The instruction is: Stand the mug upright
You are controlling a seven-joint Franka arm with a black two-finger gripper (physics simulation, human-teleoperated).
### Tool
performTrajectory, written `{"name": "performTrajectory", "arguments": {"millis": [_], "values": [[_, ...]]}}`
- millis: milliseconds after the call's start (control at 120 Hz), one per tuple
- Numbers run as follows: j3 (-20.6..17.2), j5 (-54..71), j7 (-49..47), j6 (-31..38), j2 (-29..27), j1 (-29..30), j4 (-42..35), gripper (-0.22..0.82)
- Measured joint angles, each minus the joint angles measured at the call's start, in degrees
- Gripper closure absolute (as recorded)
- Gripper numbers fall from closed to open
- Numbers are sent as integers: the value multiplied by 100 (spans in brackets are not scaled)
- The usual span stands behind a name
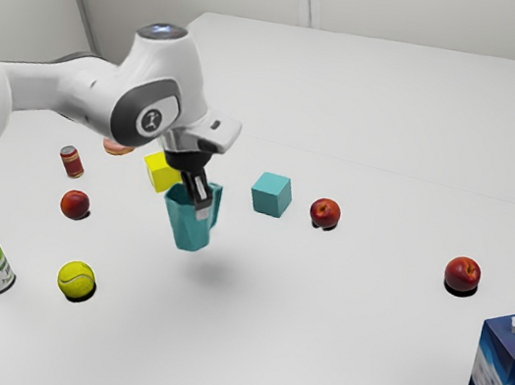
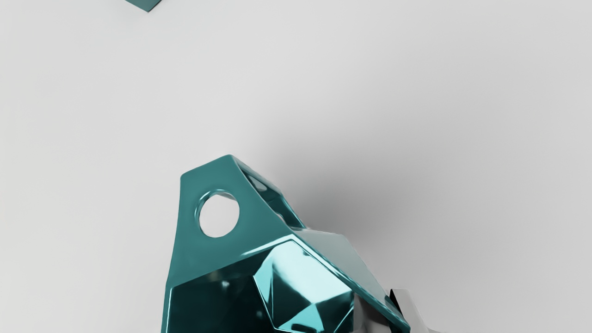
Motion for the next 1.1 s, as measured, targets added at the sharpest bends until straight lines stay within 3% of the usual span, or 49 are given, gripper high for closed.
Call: {"name": "performTrajectory", "arguments": {"millis": [533, 750, 925, 1000, 1100], "values": [[-7, 174, -2241, 825, 210, 51, -690, 78], [0, 92, -2702, 1048, 217, 5, -815, 34], [37, 76, -2955, 1020, 40, 16, -794, 15], [17, 39, -3026, 538, -398, 94, -508, 11], [-179, -44, -3111, -636, -631, 175, 724, 7]]}}
